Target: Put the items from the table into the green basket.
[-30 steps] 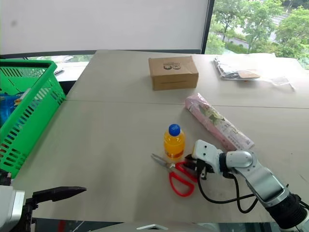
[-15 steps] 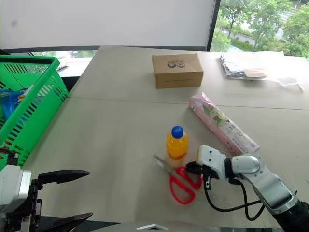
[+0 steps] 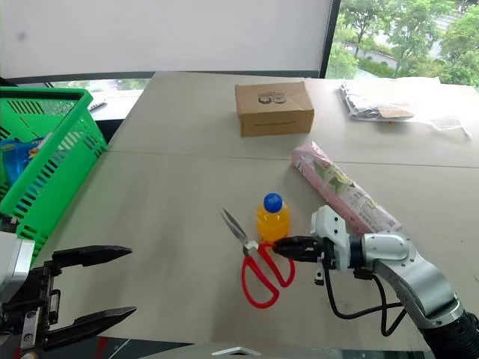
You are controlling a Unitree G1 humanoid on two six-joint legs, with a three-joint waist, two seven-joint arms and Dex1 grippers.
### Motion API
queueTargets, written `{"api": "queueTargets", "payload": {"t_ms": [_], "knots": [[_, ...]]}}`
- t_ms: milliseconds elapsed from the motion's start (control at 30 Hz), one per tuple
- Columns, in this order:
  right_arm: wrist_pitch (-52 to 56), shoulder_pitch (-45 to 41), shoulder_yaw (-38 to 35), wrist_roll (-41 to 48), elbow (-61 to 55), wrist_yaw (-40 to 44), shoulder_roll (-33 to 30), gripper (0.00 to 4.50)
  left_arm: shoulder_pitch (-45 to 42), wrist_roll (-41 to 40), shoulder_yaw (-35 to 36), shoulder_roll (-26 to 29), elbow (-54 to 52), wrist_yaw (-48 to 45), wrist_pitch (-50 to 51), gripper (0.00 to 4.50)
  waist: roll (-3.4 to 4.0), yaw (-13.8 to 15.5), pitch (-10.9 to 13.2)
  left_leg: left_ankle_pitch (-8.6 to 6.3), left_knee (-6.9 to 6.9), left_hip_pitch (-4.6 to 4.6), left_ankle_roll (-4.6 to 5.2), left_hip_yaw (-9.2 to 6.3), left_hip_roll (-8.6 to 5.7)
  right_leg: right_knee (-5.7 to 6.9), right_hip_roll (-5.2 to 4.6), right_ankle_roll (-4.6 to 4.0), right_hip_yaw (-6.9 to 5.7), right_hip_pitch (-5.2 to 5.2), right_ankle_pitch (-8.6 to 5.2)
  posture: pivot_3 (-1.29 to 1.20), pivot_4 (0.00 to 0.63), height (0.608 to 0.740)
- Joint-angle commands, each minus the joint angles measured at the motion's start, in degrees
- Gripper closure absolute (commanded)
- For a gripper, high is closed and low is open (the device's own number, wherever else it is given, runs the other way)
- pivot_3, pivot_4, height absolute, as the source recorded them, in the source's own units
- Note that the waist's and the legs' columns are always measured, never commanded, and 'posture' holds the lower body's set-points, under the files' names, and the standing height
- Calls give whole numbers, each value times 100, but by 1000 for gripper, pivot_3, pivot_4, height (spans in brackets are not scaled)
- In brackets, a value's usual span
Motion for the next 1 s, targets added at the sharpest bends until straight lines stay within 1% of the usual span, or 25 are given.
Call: {"api": "queueTargets", "payload": {"t_ms": [33, 200, 300, 367, 633, 700, 800, 900, 967, 1000], "knots": [[-199, -69, -162, 384, -342, 246, 44, 4475, -74, 100, -5, 22, 67, -114, -15, 0, -4, -28, -17, 0, 0, 1, 0, -1, -1, 1, 0, 11, -2, 0, 6, 213, 57, 740], [102, -111, -448, 1243, -559, 274, 45, 4475, -283, 145, -187, -19, 60, -34, -2, 0, -16, -101, -63, 1, 1, 4, -2, -10, -1, 11, 0, 14, -8, 2, 9, 202, 48, 740], [548, -185, -907, 2421, -547, -341, 278, 4475, -601, 94, -400, -20, 130, 175, -30, 0, -22, -109, -87, 4, 3, 8, -6, -10, 0, 24, 0, 13, -7, 2, 10, 189, 40, 740], [754, -230, -1219, 2990, -491, -533, 275, 4475, -928, -64, -568, -20, 201, 376, 1, 0, -5, -112, -104, 8, 4, 12, -13, -12, 0, 30, 0, 10, -7, 2, 11, 172, 34, 740], [1183, -619, -2146, 4498, -125, -1691, 216, 4475, -1964, -244, -1244, 142, 478, 717, 43, 0, 5, -181, -261, 13, 12, 18, -16, -7, 0, 41, 7, 6, -1, 4, 20, 125, 9, 740], [1136, -733, -2375, 4353, 108, -1730, 94, 4475, -2335, -295, -1404, 128, 585, 892, -1, 0, 12, -201, -303, 13, 16, 19, -16, -6, 0, 43, 8, 4, 0, 5, 22, 116, 0, 740], [770, -759, -2798, 3348, 862, -1334, -428, 4475, -3163, -558, -1689, 92, 835, 1321, -33, 0, 24, -216, -342, 13, 34, 16, -15, -6, -3, 48, 10, 4, -1, 9, 23, 89, 0, 740], [449, -804, -2943, 2616, 1482, -1193, -736, 4475, -3857, -650, -2095, 95, 1062, 1581, 5, 0, 29, -257, -365, 12, 61, 15, -12, -4, -2, 55, 12, 1, -2, 18, 28, 72, 0, 740], [329, -959, -2988, 2189, 2064, -1297, -830, 4475, -4623, -604, -2722, 35, 1335, 1783, 13, 0, 35, -298, -373, 12, 72, 20, -11, 6, -2, 71, 16, 1, 11, 18, 31, 63, 0, 740], [311, -1059, -3027, 2011, 2383, -1442, -841, 4475, -5142, -289, -3221, -79, 1576, 1859, -94, 0, 34, -315, -373, 12, 80, 21, -11, 12, -2, 89, 18, 1, 18, 15, 31, 65, 0, 740]]}}
